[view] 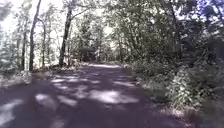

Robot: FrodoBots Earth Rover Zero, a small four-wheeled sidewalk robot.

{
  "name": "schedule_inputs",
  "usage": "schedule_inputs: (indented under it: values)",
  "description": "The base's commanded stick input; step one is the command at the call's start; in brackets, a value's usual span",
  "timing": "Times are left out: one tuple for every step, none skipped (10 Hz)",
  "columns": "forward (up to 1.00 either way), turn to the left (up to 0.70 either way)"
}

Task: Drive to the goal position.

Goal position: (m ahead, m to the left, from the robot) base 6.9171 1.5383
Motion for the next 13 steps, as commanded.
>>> schedule_inputs:
  values:
    - [0.45,0.00]
    - [0.45,0.00]
    - [0.45,0.00]
    - [0.45,0.16]
    - [0.45,0.27]
    - [0.45,0.27]
    - [0.45,0.27]
    - [0.45,0.16]
    - [0.45,0.00]
    - [0.45,0.00]
    - [0.45,0.00]
    - [0.45,0.00]
    - [0.45,0.00]
